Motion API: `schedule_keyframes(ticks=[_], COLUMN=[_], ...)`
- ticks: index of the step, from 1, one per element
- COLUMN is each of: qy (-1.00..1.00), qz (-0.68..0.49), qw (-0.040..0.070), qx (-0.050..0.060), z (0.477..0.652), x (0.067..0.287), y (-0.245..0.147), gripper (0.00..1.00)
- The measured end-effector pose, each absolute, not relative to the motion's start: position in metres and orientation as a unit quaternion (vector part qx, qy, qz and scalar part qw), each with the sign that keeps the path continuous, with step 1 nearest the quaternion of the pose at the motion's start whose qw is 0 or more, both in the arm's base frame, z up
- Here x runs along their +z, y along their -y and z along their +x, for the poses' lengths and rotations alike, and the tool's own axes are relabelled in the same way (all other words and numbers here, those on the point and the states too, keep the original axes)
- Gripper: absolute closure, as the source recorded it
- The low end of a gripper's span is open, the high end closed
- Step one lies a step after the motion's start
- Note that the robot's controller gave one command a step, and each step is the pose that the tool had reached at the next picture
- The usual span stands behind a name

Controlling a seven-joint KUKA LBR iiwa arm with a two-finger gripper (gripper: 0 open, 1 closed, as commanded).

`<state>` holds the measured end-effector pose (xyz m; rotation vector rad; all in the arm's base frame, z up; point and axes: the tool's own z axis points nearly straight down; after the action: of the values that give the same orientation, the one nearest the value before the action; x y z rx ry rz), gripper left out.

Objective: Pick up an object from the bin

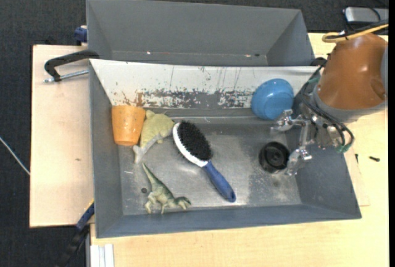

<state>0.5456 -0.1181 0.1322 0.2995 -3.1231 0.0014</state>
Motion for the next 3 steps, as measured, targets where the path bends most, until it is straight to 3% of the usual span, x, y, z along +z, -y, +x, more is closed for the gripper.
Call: schedule_keyframes(ticks=[1,2,3], qy=[0.996,0.996,0.963], qz=[0.094,0.094,0.268], qw=[-0.002,-0.005,-0.006], qx=[-0.001,0.0,0.001], z=[0.553,0.555,0.576], x=[0.069,0.073,0.152], y=[0.114,0.114,0.089], gripper=[0.0,1.0,1.0])
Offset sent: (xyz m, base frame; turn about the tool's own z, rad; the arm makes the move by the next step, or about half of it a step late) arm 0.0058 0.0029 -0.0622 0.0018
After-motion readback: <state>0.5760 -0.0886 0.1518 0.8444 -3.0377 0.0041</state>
